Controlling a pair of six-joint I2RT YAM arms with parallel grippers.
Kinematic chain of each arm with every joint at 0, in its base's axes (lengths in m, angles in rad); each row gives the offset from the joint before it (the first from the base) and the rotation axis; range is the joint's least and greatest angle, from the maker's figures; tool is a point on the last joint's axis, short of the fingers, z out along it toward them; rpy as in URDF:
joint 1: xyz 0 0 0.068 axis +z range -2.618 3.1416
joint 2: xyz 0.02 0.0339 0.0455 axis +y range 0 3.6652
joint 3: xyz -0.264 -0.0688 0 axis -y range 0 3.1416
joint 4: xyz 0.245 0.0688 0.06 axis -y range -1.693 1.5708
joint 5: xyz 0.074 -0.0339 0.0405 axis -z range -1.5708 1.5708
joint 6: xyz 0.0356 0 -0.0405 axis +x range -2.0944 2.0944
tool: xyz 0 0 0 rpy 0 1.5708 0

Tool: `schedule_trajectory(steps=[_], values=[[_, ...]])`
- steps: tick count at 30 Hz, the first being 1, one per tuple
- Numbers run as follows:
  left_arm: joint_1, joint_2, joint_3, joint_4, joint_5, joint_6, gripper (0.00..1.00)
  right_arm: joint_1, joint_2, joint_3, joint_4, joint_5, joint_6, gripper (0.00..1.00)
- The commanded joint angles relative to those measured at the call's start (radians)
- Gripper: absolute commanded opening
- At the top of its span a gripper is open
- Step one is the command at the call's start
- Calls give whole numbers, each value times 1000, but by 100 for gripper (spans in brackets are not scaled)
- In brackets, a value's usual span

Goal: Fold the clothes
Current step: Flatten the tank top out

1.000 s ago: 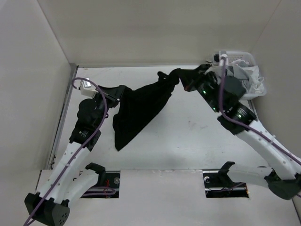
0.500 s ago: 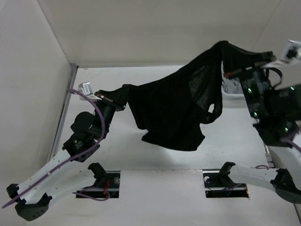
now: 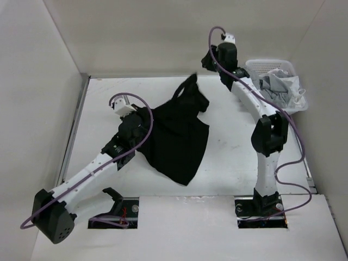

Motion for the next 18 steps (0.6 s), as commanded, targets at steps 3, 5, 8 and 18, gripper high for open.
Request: schedule_trajectory(steps=[3, 5, 8, 18], values=[[134, 76, -25, 51, 153, -148, 1, 45, -273, -306, 160, -1, 35, 55], [173, 98, -47, 66, 185, -180, 1, 84, -394, -537, 223, 2, 53, 53], [235, 101, -79, 83, 223, -215, 1, 170, -528, -887, 303, 9, 125, 21], [238, 84, -107, 123, 254, -218, 2, 328, -578, -1305, 339, 83, 284, 48]])
